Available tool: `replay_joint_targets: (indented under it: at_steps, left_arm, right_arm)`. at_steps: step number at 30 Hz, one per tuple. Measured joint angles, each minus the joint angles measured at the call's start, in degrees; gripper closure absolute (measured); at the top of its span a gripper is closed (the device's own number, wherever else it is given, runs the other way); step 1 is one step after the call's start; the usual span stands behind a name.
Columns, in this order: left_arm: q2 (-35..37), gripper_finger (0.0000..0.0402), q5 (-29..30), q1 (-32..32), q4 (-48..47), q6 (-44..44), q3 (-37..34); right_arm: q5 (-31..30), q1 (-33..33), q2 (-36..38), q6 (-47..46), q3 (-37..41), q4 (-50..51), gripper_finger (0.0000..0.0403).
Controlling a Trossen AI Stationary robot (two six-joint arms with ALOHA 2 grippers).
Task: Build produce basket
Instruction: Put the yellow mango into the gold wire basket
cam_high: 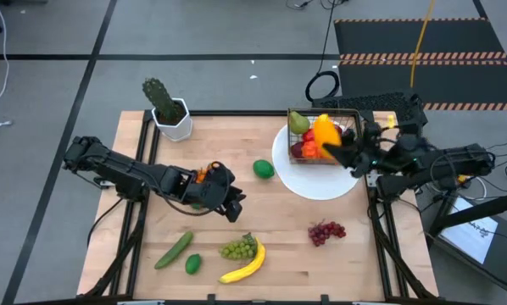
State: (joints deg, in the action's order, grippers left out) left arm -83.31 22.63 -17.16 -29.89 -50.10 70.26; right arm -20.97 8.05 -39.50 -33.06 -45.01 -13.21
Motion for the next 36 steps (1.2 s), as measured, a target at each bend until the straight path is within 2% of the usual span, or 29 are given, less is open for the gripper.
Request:
replay_joint_targets:
  at_steps: [8, 14, 18, 32, 36]
  left_arm:
    - [0.0, 0.0293, 0.0, 2.5, 0.0, -0.6, 0.0]
    - [0.0, 0.0293, 0.0, 3.8, 0.0, -0.6, 0.0]
    - [0.0, 0.0293, 0.0, 4.0, 0.0, -0.7, 0.0]
    - [0.0, 0.0293, 0.0, 4.1, -0.1, -2.5, 0.0]
    - [0.0, 0.0293, -0.1, 4.0, 0.0, -3.9, 0.0]
  right_arm:
    - [0.0, -2.4, 5.0, 17.3, 0.0, 0.0, 0.0174]
    - [0.0, -2.4, 5.6, 32.3, 0.0, 0.0, 0.0173]
    - [0.1, -2.4, 5.6, 38.5, 0.0, 0.0, 0.0173]
    - [0.1, -2.4, 5.6, 39.6, 0.0, -0.1, 0.0173]
    - [0.1, -2.4, 5.6, 37.0, 0.0, -0.3, 0.0172]
